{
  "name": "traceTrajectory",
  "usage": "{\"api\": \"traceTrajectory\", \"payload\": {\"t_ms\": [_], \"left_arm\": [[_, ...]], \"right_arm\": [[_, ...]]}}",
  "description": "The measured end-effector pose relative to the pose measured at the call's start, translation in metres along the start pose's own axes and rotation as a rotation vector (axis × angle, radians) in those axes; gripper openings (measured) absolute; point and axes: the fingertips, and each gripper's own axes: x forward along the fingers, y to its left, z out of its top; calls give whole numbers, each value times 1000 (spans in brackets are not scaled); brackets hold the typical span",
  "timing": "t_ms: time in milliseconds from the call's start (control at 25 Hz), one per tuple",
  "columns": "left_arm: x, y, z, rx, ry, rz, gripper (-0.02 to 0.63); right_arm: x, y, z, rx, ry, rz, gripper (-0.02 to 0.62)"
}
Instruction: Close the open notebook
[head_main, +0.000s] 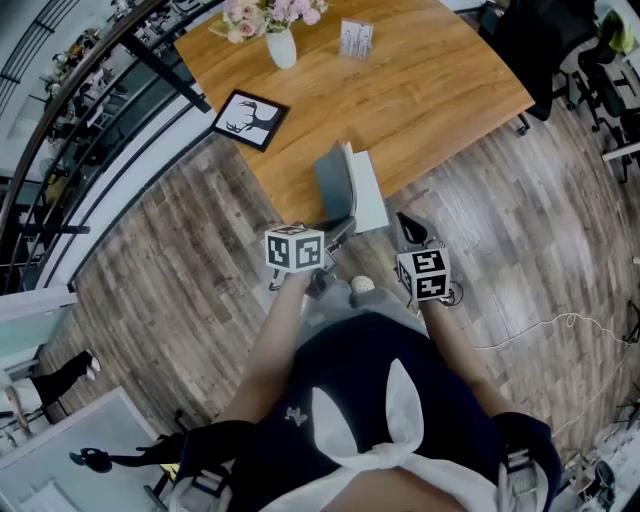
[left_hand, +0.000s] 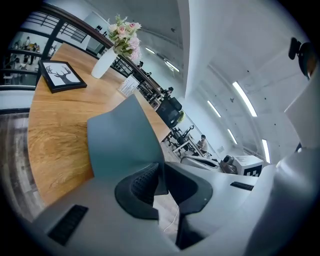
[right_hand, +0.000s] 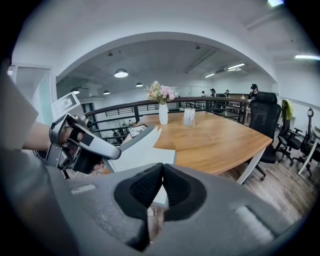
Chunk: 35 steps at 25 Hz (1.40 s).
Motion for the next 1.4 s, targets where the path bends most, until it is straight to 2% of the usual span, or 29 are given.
{"api": "traceTrajectory", "payload": {"t_ms": [720,880,1400], "left_arm": [[33,1,-8,-13,54,48,51],[39,10,-11,-11,72,80,52],[60,11,-14,-45,88,85,61]], "right_arm": [[-1,-4,-2,4,10,22,-2],[1,-1,-4,7,15,32,-2],[4,0,-16,32,40,40,-2]]}}
